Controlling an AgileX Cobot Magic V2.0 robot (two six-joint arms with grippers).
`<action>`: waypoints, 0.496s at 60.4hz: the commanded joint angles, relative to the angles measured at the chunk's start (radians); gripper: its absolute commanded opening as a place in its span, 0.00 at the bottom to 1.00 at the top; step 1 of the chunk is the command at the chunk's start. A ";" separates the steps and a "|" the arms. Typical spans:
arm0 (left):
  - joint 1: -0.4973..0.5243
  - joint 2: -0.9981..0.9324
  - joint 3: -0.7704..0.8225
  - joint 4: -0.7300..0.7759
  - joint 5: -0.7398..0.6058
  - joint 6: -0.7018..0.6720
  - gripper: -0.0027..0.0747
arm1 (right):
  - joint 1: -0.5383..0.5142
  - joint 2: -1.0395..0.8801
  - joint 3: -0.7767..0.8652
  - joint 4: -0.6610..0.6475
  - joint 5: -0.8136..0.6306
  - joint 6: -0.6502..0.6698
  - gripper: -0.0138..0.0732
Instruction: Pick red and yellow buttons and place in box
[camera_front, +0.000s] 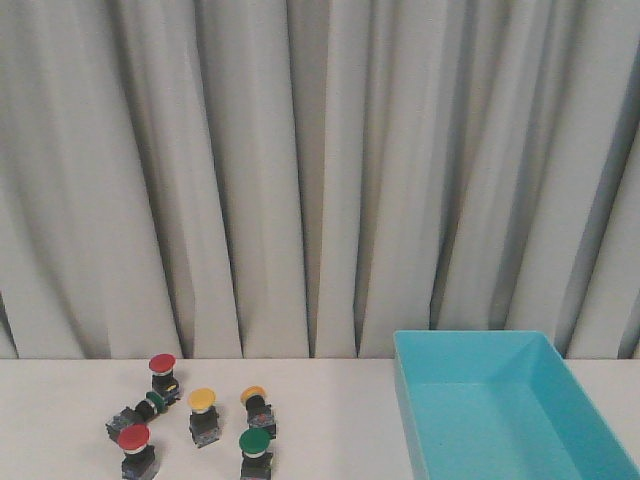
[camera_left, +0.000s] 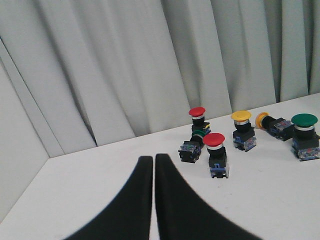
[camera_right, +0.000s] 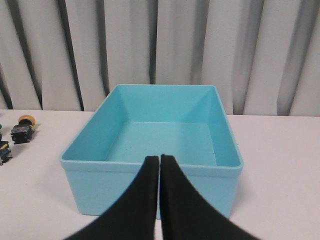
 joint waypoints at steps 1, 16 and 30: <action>-0.001 -0.013 0.008 -0.006 -0.075 -0.005 0.03 | -0.002 -0.017 0.014 -0.013 -0.079 0.000 0.15; -0.001 -0.013 0.003 -0.006 -0.124 0.003 0.03 | -0.002 -0.017 0.013 -0.013 -0.100 0.000 0.15; -0.001 -0.013 0.003 -0.094 -0.147 -0.086 0.03 | -0.001 -0.017 0.013 0.108 -0.284 0.111 0.15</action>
